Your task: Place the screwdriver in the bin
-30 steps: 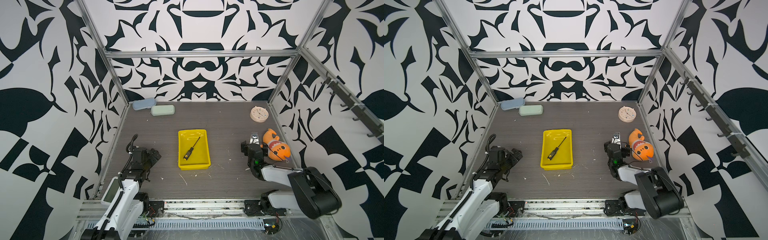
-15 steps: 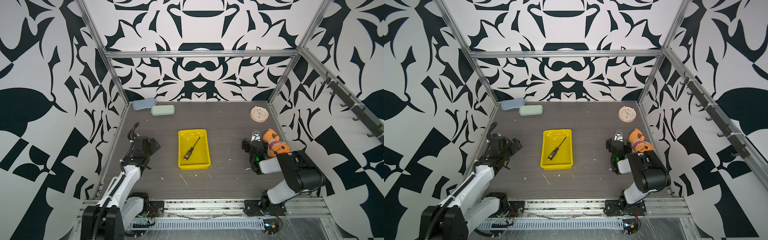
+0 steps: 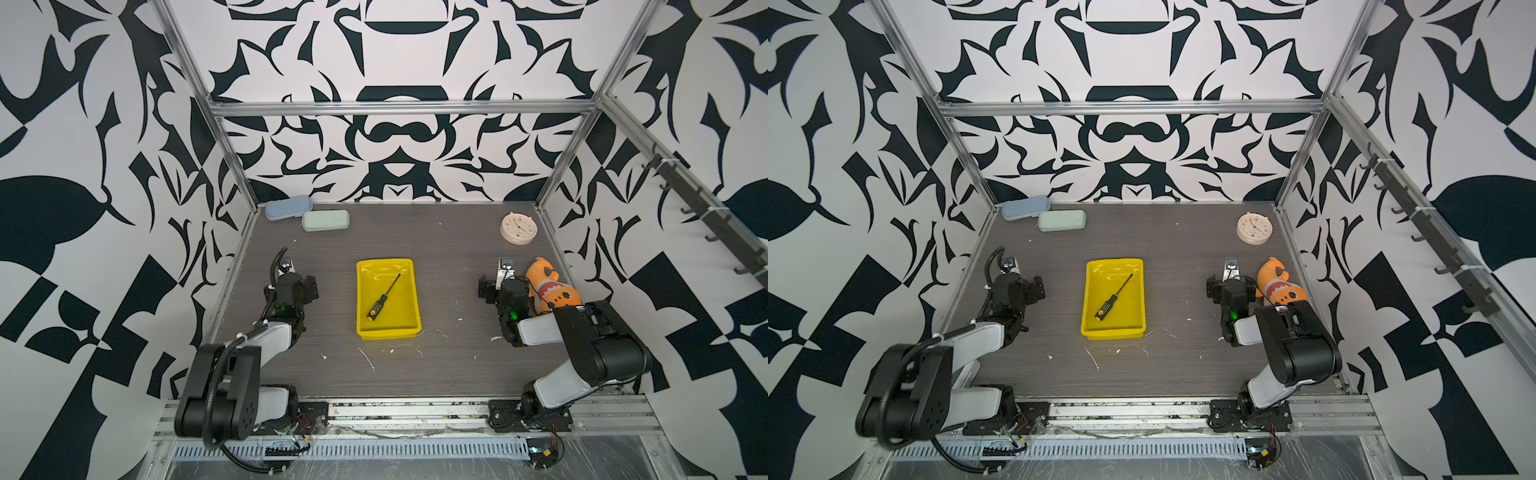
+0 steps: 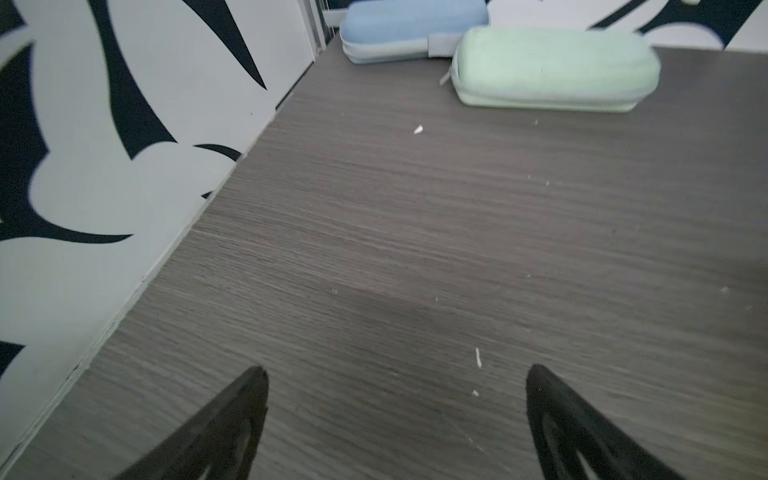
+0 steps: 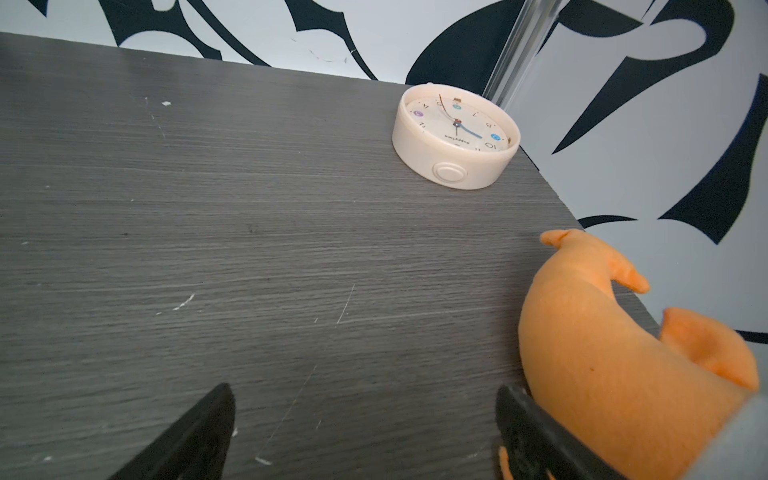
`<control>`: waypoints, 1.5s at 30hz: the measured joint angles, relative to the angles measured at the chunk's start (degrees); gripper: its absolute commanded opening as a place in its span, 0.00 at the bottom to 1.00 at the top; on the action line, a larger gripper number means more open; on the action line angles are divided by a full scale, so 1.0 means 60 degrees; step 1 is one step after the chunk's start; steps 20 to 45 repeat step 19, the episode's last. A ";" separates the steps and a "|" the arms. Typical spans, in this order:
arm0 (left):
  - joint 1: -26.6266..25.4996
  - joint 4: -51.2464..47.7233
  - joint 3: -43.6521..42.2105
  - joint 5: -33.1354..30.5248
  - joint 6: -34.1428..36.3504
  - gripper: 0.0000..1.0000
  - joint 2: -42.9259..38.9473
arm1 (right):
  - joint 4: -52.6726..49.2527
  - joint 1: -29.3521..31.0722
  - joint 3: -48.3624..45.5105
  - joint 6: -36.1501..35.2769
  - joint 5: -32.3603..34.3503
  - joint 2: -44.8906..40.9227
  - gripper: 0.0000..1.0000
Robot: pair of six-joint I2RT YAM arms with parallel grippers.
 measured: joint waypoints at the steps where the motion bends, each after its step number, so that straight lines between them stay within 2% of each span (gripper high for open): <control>1: 0.0015 0.0087 0.0022 0.0237 0.0135 0.99 0.0208 | -0.0011 0.0000 0.0000 0.0000 -0.0004 0.0000 1.00; 5: 0.0248 0.1596 -0.0047 0.0867 0.0463 0.99 0.0714 | -0.0011 0.0000 0.0000 -0.0004 -0.0022 0.0000 1.00; 7: 0.0809 0.3555 -0.0426 0.1202 0.0353 0.99 0.1526 | -0.0011 0.0000 0.0000 -0.0004 -0.0033 0.0000 1.00; 9: 0.1293 0.4200 -0.0885 0.1337 0.0160 0.99 0.1967 | -0.0015 -0.0004 0.0004 -0.0004 -0.0044 0.0000 1.00; 11: 0.1490 0.4003 -0.1096 0.1413 -0.0011 0.99 0.1821 | -0.0011 -0.0004 0.0004 -0.0004 -0.0040 0.0000 1.00; 14: 0.1483 0.3778 -0.0459 0.1800 -0.0026 0.99 0.1898 | -0.0015 -0.0015 0.0007 0.0004 -0.0087 0.0000 1.00; 19: 0.1479 0.3872 -0.0117 0.2630 0.0124 0.99 0.1800 | -0.0222 -0.0404 0.0189 0.0011 -0.1013 0.0000 1.00; 45: 0.1479 0.3872 -0.0117 0.2630 0.0124 0.99 0.1800 | -0.0222 -0.0404 0.0189 0.0011 -0.1013 0.0000 1.00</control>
